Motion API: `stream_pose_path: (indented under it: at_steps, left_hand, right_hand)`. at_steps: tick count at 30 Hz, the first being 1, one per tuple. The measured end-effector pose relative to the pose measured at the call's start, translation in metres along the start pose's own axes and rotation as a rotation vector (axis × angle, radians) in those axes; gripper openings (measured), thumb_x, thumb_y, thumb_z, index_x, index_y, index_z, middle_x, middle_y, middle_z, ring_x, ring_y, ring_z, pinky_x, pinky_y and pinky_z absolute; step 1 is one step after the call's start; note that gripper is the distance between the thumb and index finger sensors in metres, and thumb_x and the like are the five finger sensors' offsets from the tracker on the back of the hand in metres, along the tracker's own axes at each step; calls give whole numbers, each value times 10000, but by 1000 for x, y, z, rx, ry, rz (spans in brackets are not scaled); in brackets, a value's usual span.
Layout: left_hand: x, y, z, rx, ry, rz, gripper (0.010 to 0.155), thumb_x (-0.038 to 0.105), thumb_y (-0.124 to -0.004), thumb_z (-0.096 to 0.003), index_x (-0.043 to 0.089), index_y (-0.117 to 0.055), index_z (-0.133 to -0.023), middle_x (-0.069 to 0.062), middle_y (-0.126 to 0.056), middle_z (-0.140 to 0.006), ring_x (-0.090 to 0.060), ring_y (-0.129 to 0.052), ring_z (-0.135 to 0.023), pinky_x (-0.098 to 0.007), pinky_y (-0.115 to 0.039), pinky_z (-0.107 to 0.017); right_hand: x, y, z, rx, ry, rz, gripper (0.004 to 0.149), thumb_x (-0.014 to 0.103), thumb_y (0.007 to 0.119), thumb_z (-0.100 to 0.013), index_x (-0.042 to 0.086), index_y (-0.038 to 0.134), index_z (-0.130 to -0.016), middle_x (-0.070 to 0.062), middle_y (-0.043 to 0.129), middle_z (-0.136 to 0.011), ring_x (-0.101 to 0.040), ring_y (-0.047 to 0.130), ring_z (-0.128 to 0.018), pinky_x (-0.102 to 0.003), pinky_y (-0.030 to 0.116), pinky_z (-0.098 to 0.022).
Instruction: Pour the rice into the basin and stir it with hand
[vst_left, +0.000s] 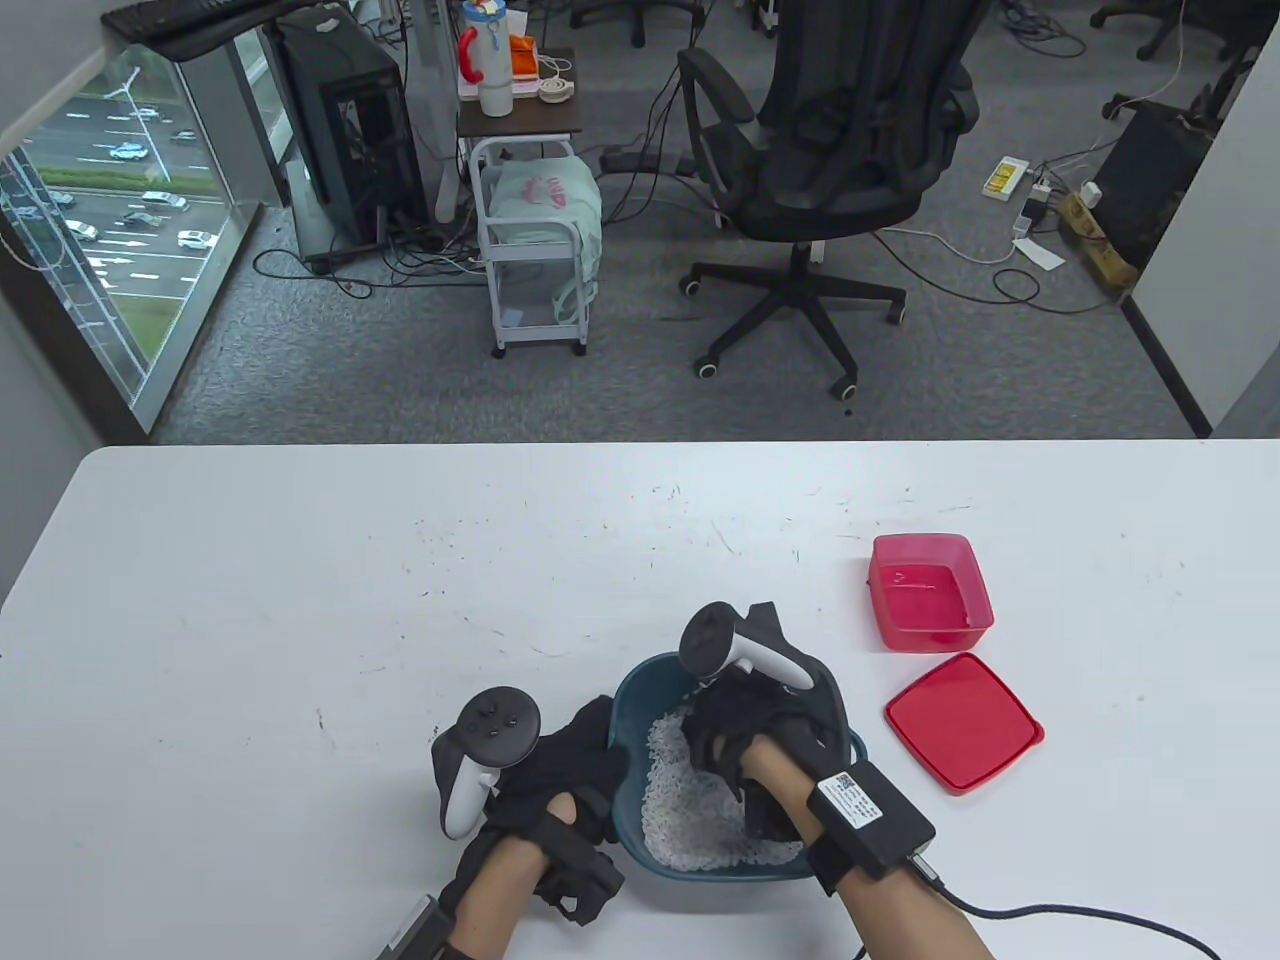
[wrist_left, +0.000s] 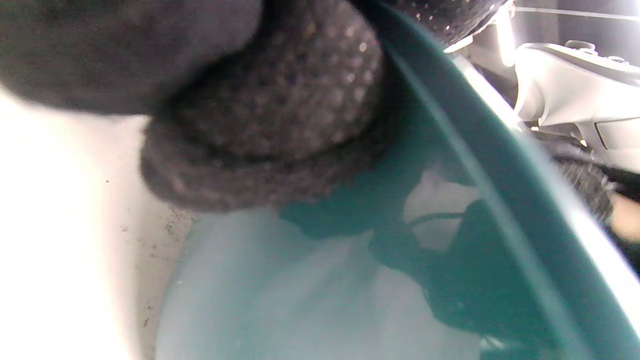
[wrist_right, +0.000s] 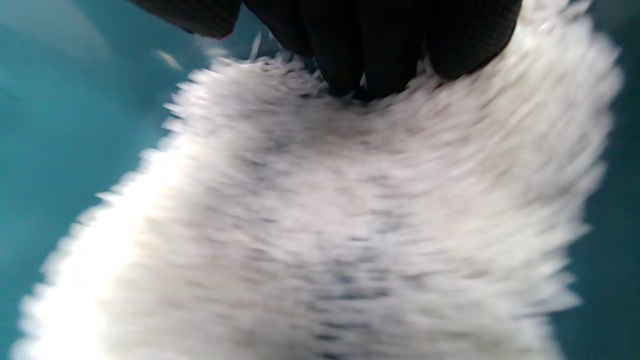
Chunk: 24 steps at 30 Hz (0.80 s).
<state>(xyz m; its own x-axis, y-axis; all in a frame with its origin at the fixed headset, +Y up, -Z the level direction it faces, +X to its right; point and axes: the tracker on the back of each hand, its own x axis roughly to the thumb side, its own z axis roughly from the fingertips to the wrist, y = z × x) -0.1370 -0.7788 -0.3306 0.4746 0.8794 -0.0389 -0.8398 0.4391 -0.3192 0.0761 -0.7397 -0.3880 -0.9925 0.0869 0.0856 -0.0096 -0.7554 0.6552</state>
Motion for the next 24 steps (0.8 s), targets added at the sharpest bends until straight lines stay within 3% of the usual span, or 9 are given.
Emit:
stream_pose_path:
  at_steps: [3,6,9,12,15,19,24]
  left_hand:
    - [0,0,0,9,6,-2,678,257,-820,-478,-19,-586,-1051,-325,-804,-925,-155,-1112,-71,-279,-989,-8]
    - [0,0,0,13,11,4,675,254,-820,-478,-21,-589,-1049,-326,-805,-923,-159,-1112,-69,-280,-989,-7]
    - [0,0,1,17,15,9,675,253,-820,-478,-22,-587,-1049,-326,-806,-922,-159,-1112,-69,-280,-989,-6]
    - [0,-1,1,20,16,10,676,255,-820,-478,-21,-588,-1049,-326,-805,-923,-159,-1111,-67,-280,-989,-5]
    - [0,-1,1,18,14,9,676,256,-819,-478,-20,-587,-1050,-326,-804,-923,-161,-1111,-67,-280,-988,-5]
    - [0,-1,1,8,8,10,681,257,-818,-480,-24,-580,-1052,-330,-795,-928,-163,-1111,-72,-282,-989,-10]
    - [0,-1,1,0,-1,7,681,254,-816,-482,-23,-575,-1055,-333,-792,-930,-164,-1112,-77,-285,-988,-14]
  right_hand:
    - [0,10,5,95,88,149,642,377,742,-377,-69,786,-837,-311,932,-741,-493,977,-567,-607,807,-363]
    - [6,25,12,188,80,221,651,380,752,-363,-124,828,-768,-329,1006,-620,-483,1040,-425,-586,845,-268]
    - [14,38,17,275,42,255,644,395,771,-339,-142,912,-666,-318,1079,-483,-465,1081,-288,-571,864,-178]
    - [23,43,16,330,-101,191,632,410,776,-330,-128,952,-610,-295,1103,-417,-454,1085,-242,-574,860,-165]
    - [26,39,11,386,-289,13,634,411,770,-336,-109,933,-661,-301,1083,-484,-467,1071,-315,-586,851,-216]
    - [22,33,0,488,-485,-376,651,382,761,-360,-82,810,-814,-306,956,-741,-516,970,-589,-626,796,-393]
    - [13,17,-12,405,-459,-519,661,384,732,-380,9,655,-919,-238,760,-928,-471,787,-804,-650,681,-524]
